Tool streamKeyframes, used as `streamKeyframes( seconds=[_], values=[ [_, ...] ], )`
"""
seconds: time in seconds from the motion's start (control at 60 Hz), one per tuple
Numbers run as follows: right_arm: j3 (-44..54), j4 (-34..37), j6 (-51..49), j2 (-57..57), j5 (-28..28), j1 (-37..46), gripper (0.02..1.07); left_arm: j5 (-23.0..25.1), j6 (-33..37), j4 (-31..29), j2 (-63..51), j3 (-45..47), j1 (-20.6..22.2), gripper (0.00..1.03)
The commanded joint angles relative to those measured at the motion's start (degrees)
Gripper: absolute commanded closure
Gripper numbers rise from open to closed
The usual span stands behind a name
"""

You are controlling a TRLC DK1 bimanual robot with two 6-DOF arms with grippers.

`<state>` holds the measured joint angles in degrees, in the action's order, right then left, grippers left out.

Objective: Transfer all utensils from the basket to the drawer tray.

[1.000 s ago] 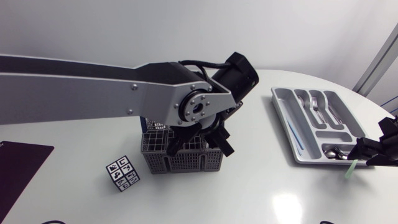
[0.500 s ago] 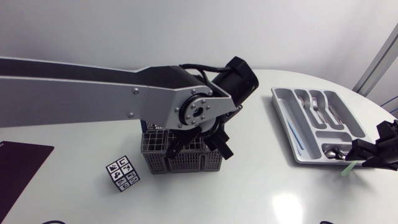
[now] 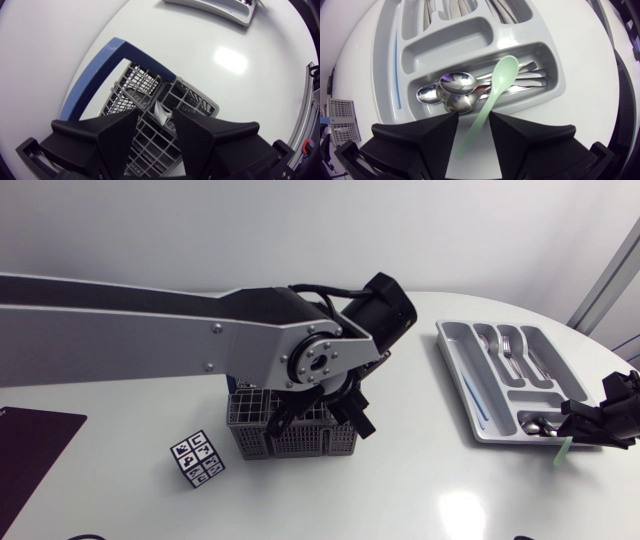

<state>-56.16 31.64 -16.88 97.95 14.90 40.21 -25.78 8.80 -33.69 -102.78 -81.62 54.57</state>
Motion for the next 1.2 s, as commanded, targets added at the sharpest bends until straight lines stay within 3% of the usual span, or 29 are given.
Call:
streamKeyframes(
  seconds=[0.0,0.05,0.25,0.517,0.933,1.183],
  values=[
    [-0.09,-0.09,1.50,2.77,-0.13,-0.57,0.66,0.12,-0.89,-0.67,1.27,1.12,0.54,0.56],
    [-0.53,-0.17,1.50,3.47,-0.22,-0.57,0.71,0.12,-0.89,-0.67,1.27,1.20,0.63,0.56],
    [-1.85,-0.44,0.98,5.93,-1.54,-1.27,0.72,0.12,-0.80,-0.67,1.62,1.47,0.63,0.56],
    [-4.75,1.50,-6.93,7.78,-2.77,-1.62,0.94,0.20,-0.71,-0.58,1.71,1.82,0.63,0.56],
    [-10.20,3.34,-26.80,7.43,-4.96,-1.53,0.97,0.20,-0.71,-0.58,1.71,1.73,0.72,0.56],
    [-11.34,3.87,-45.78,6.29,-4.61,-2.41,0.99,0.20,-0.71,-0.67,1.97,1.73,0.63,0.56]
  ],
)
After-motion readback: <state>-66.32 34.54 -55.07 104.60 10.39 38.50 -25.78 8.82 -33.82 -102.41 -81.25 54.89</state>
